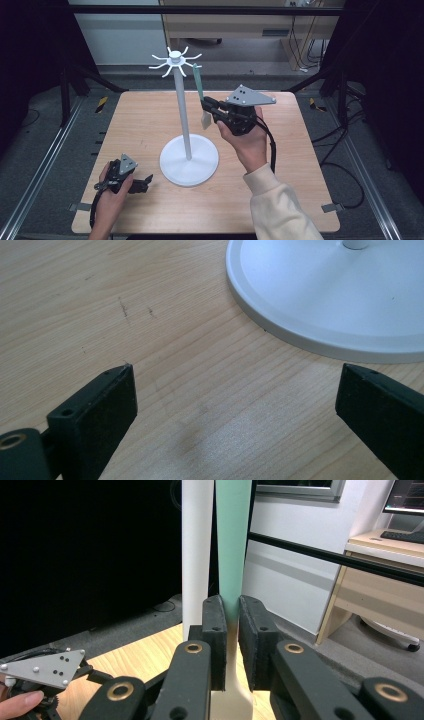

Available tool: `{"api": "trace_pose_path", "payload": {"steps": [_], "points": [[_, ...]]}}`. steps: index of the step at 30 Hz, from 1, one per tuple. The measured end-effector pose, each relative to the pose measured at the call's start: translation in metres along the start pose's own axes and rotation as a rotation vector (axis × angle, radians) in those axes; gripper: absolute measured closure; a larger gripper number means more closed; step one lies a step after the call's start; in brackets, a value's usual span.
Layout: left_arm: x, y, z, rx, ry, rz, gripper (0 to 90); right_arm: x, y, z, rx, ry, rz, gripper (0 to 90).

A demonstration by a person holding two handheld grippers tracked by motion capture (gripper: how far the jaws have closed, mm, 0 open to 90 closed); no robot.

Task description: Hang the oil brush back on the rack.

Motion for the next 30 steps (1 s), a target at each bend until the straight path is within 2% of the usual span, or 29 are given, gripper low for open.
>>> {"api": "trace_pose_path", "payload": {"steps": [15, 25, 30], "points": [[0.0005, 0.0002, 0.0001, -0.002, -0.001, 0.002, 2.8, 0.0026, 0.0025, -0.0071, -0.017, 0.007, -0.004, 81.8], [0.0006, 0.0002, 0.0002, -0.002, -0.001, 0.004, 2.8, 0.0056, 0.0018, -0.0063, -0.013, 0.003, 0.011, 71.6], [0.0008, 0.0002, 0.0003, -0.001, -0.001, 0.004, 2.8, 0.0059, 0.0002, -0.0021, -0.002, 0.026, 0.030, 62.9]]}}
Point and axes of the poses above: each handheld gripper's, and its own axes: z roughly backward along the jaws, y roughly out of its underside, x roughly to its left, the point moved 1 cm from there along -z, roughly forward along the jaws, and after that the axes turned 8 degrees about -x, right-handed, at the moved point
